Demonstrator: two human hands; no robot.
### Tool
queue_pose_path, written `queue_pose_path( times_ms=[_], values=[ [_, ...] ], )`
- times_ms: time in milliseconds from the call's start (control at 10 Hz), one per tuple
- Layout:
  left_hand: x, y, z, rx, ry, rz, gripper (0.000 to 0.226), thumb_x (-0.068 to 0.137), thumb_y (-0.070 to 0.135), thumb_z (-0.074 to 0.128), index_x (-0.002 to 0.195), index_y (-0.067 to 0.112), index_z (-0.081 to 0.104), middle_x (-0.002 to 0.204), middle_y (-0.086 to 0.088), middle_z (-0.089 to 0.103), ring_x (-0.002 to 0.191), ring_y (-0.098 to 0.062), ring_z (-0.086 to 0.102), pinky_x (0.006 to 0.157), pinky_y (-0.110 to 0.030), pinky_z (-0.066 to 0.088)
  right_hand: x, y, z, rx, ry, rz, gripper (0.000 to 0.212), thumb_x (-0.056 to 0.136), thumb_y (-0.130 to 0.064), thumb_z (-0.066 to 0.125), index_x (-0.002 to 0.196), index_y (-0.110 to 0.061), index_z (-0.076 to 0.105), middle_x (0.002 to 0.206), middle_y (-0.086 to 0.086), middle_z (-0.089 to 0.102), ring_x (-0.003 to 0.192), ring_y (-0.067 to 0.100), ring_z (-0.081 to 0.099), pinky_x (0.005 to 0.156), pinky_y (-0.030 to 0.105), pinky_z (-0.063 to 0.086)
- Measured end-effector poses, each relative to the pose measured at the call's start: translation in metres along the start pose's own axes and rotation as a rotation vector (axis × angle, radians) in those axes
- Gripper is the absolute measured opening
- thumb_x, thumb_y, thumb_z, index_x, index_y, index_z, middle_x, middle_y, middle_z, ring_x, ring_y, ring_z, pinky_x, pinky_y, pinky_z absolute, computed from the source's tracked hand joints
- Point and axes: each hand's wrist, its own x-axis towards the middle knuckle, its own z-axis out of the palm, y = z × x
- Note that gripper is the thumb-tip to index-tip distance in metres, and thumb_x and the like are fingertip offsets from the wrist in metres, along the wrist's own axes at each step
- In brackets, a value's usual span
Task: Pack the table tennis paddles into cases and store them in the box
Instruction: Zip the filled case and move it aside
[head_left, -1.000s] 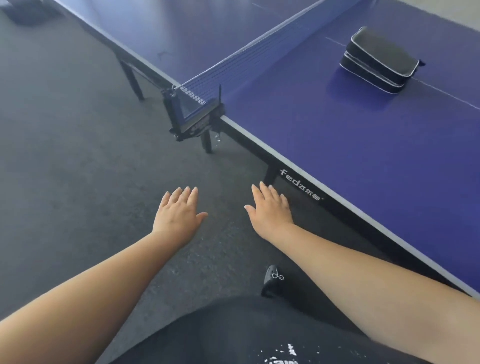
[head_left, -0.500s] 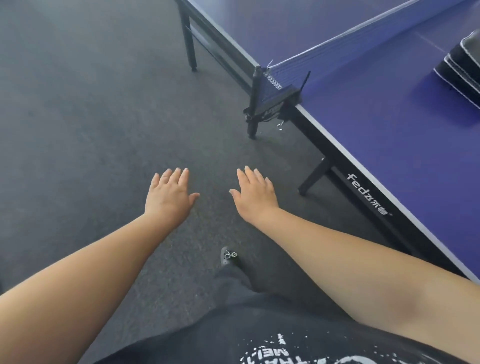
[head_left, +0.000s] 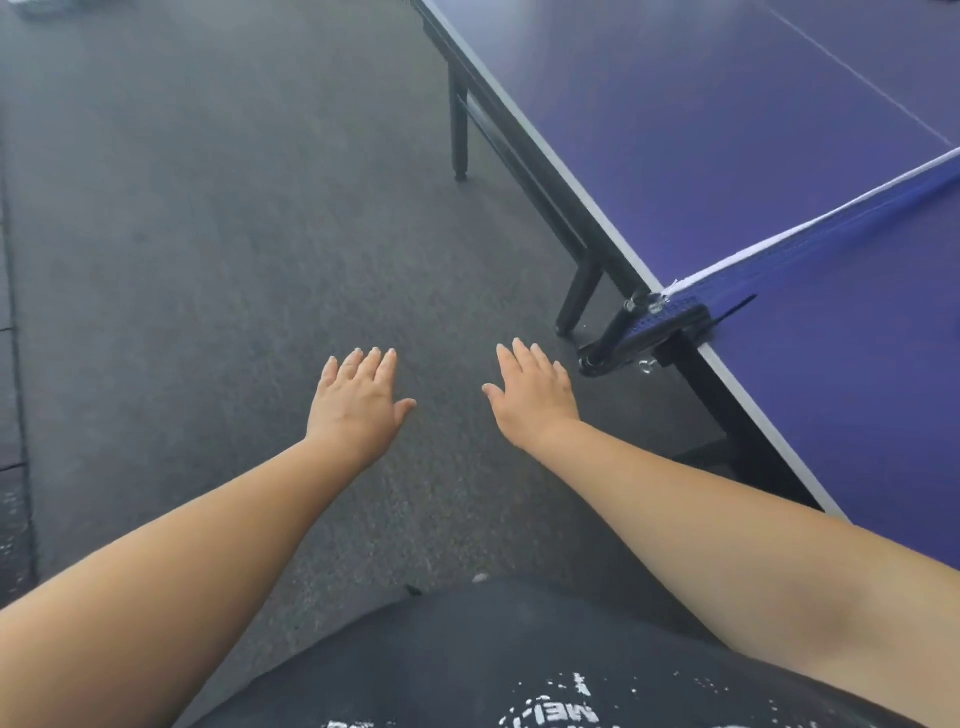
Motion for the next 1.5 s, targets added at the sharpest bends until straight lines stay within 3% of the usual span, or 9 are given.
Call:
queue_pose_path(
  times_ms=[600,1200,1500],
  values=[
    [0.289,-0.164,-0.100,-0.024,0.033,0.021,0.070,0.101,0.054,0.027,0.157,0.015,0.007,0.163,-0.004,0.014,0.151,-0.024,0.008,0.122,-0.043,0.004,0.289,-0.105,-0.114,0.006,0.077,0.115,0.061,0.103,-0.044,0.027,0.156,-0.019,0.009,0.163,0.003,0.005,0.150,0.024,0.002,0.121,0.046,0.008],
    [0.606,-0.229,-0.210,-0.038,0.075,-0.004,0.070,0.101,0.053,0.028,0.157,0.016,0.008,0.163,-0.004,0.014,0.151,-0.024,0.008,0.122,-0.044,0.003,0.611,-0.135,-0.243,-0.055,0.091,0.064,0.060,0.104,-0.043,0.025,0.156,-0.019,0.006,0.164,0.003,0.000,0.150,0.026,-0.003,0.121,0.048,0.004],
    [0.743,-0.296,-0.241,0.009,0.062,0.017,0.070,0.101,0.054,0.027,0.157,0.017,0.007,0.164,-0.004,0.012,0.151,-0.025,0.005,0.122,-0.044,0.001,0.753,-0.178,-0.283,-0.123,0.085,0.062,0.061,0.103,-0.044,0.023,0.156,-0.020,0.005,0.164,0.003,0.000,0.150,0.026,-0.002,0.120,0.050,0.005]
  ],
)
